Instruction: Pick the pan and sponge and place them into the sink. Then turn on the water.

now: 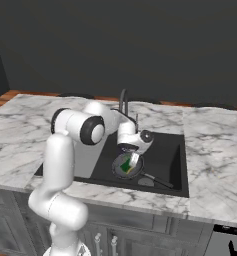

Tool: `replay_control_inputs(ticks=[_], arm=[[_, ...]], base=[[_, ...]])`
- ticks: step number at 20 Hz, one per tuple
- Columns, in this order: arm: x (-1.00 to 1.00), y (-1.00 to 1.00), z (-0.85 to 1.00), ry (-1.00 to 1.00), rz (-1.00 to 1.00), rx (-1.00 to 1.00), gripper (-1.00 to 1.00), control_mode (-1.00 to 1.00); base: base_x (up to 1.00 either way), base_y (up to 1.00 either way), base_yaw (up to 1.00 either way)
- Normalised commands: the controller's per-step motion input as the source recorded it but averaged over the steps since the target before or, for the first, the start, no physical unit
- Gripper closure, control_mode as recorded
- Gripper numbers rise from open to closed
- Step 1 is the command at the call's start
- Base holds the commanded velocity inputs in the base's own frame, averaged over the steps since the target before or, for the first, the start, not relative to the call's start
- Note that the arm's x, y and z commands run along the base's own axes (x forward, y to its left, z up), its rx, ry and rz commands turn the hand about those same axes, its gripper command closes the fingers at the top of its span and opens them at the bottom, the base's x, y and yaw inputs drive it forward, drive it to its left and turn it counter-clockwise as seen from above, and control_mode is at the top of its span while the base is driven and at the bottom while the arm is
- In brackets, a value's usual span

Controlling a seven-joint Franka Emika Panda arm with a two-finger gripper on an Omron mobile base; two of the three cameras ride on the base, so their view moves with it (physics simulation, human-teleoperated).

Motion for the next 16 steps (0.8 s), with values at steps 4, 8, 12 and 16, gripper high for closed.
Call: replay_control_inputs(ticks=[4,8,12,16], arm=[[-0.26,-0.36,0.92,0.00,0.00,0.06,-1.00,-1.00],[-0.30,-0.36,0.94,0.00,0.00,0.12,-1.00,-1.00],[-0.28,-0.24,0.88,0.00,0.00,0.29,-1.00,-1.00],[-0.16,-0.03,0.70,0.00,0.00,0.39,-1.00,-1.00]], base=[[0.00,0.00,0.00],[0.00,0.00,0.00],[0.00,0.00,0.00],[0.00,0.00,0.00]])
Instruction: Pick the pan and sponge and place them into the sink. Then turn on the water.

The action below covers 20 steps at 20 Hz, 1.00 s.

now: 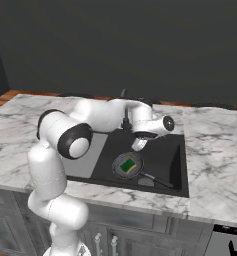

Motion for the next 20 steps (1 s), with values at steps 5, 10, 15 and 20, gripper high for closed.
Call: replay_control_inputs(ticks=[5,10,15,20], arm=[[-0.01,0.06,0.15,-0.01,-0.05,0.46,-1.00,-1.00],[0.03,0.06,0.00,-0.05,-0.09,0.47,-1.00,-1.00],[0.32,0.14,0.00,-0.06,-0.01,0.34,-1.00,-1.00],[0.54,0.08,0.00,-0.13,0.01,0.19,-1.00,-1.00]], base=[[0.00,0.00,0.00],[0.00,0.00,0.00],[0.00,0.00,0.00],[0.00,0.00,0.00]])
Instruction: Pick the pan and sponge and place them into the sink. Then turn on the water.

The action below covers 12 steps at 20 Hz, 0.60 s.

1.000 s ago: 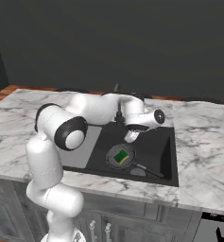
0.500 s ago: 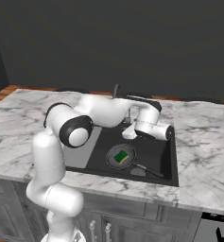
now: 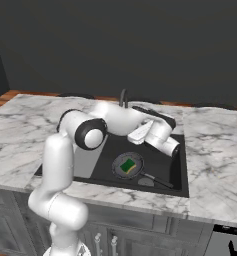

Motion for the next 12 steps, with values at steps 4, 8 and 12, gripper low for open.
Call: replay_control_inputs(ticks=[4,8,12], arm=[[0.55,0.00,0.00,-0.12,0.00,0.09,-1.00,-1.00],[0.32,-0.11,0.00,-0.10,0.00,0.02,-1.00,-1.00],[0.38,-0.01,-0.02,-0.11,0.00,0.00,-1.00,-1.00]], base=[[0.00,0.00,0.00],[0.00,0.00,0.00],[0.00,0.00,0.00]])
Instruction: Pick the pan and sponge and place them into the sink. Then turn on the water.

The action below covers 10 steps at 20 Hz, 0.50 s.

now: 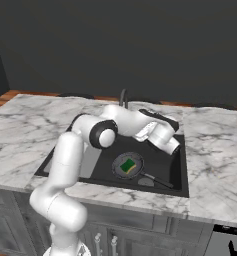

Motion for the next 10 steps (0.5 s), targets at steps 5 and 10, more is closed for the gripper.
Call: replay_control_inputs(ticks=[5,10], arm=[[0.52,0.00,-0.12,-0.07,0.00,0.00,-1.00,-1.00],[0.26,0.00,-0.14,-0.03,0.00,0.00,-1.00,-1.00]], base=[[0.00,0.00,0.00],[0.00,0.00,0.00]])
